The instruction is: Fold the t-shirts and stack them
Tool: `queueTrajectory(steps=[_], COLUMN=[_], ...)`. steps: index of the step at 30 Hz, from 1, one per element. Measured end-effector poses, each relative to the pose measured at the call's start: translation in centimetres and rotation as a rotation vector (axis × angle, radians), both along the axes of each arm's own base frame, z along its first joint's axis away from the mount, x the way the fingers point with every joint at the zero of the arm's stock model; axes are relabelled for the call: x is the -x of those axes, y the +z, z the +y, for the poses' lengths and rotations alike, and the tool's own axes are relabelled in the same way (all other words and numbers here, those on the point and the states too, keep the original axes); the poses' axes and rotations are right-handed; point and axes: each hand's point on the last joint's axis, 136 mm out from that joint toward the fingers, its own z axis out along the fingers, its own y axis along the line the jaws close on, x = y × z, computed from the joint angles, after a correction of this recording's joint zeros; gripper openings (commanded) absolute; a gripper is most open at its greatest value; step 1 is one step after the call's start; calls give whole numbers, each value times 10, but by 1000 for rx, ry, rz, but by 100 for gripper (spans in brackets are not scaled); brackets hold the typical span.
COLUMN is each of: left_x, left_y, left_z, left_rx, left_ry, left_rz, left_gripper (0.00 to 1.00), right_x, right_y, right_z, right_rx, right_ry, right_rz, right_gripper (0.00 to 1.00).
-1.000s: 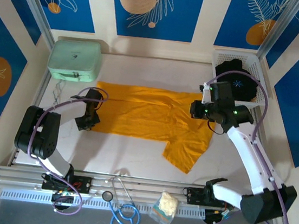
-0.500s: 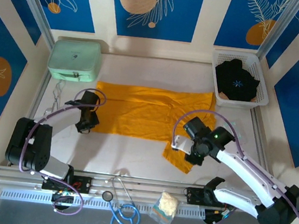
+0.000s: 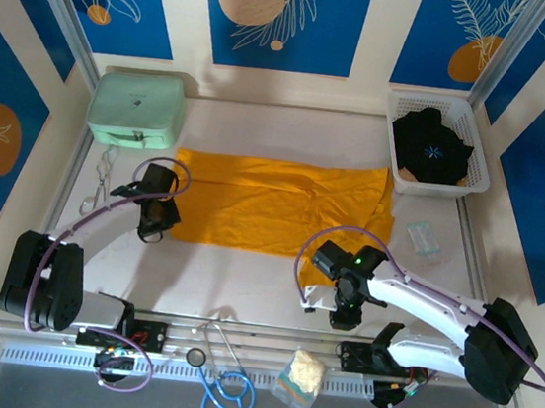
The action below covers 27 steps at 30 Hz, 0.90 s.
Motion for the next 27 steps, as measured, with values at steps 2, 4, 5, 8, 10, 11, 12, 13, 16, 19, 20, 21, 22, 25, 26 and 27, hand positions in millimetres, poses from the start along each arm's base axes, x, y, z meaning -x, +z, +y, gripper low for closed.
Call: queueTrajectory(steps=[2,4,5,8,10,11,12,13,16,19,20,21,22,25,26,27], left_x=[1,3,3,1,1,1,1,1,1,1,0,0,0,-1,-1,-1], left_y=[-1,-3,-3,-3,-2,-2,-2,-2,-2,-1,0,0,2,5,6,6], left_z=[0,-1,-2,-3,-3,-3,-4,-4,-4,-3,-3,-3,-3,-3,-3,-4], left_rx=[4,8,11,16,17,17,19,18,17,17,17,18,19,21,22,22], left_ry=[-2,-4,-5,-9,-14,-18,-22,-24,-29,-29,-29,-29,-29,-29,-29,-29], left_rz=[2,6,6,1,0,0,0,0,-2,-4,-7,-10,-15,-27,-29,-32], left_gripper=[0,0,0,0,0,0,0,0,0,0,0,0,0,0,0,0], right_x=[-1,-2,-2,-5,-9,-11,-13,-14,-20,-27,-28,-29,-30,-34,-35,-35], right_y=[-3,-7,-9,-15,-19,-21,-23,-24,-27,-28,-28,-28,-28,-29,-29,-29], right_z=[1,2,2,1,0,-1,-2,-3,-5,-4,-3,-3,-3,-1,0,0], right_rx=[2,9,14,38,56,65,73,83,105,115,117,121,124,126,125,126], right_ry=[3,4,3,-1,-6,-12,-19,-26,-44,-52,-53,-58,-58,-61,-62,-66], right_rz=[1,6,9,11,9,8,8,8,4,-4,-6,-8,-9,-20,-25,-26], right_gripper=[31,32,33,35,35,36,36,36,36,35,34,31,26,10,5,1])
